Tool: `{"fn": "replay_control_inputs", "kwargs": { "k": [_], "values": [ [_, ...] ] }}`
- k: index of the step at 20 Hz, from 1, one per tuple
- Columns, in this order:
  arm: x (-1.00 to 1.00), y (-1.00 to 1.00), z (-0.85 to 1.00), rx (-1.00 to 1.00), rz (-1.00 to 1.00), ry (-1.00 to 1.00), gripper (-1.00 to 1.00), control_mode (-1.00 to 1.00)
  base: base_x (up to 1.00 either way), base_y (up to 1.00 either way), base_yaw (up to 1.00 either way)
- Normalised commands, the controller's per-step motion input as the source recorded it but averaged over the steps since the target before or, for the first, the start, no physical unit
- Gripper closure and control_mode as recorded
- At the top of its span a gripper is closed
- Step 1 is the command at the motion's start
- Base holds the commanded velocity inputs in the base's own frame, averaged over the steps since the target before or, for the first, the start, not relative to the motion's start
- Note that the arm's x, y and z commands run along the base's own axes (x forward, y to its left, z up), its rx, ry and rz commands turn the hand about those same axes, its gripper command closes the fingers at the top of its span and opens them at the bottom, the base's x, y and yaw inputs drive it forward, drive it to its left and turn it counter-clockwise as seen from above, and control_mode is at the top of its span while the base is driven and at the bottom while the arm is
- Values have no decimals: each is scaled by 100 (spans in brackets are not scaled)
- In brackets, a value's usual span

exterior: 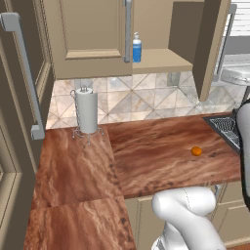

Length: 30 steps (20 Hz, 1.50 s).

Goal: Open the cabinet. Pick the soap dispenser and place it next to the sink. Then close the cabinet.

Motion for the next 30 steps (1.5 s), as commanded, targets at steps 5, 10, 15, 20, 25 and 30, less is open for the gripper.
{"fn": "replay_control_inputs", "kwargs": {
  "k": [5, 10, 15, 20, 25, 30],
  "values": [
    [-100, 43, 14, 0, 14, 0, -100, -100, 0, 0, 0],
    [-61, 94, 0, 0, 9, 0, -100, -100, 0, 0, 0],
    [-25, 100, 0, -4, 3, 0, -100, -100, 0, 0, 0],
    [19, 87, 0, -15, -5, 0, -100, -100, 0, 0, 0],
    [58, 34, -3, -21, -4, 0, -100, -100, 0, 0, 0],
    [45, -1, 0, -26, -11, 5, -100, -100, 0, 0, 0]
  ]
}}
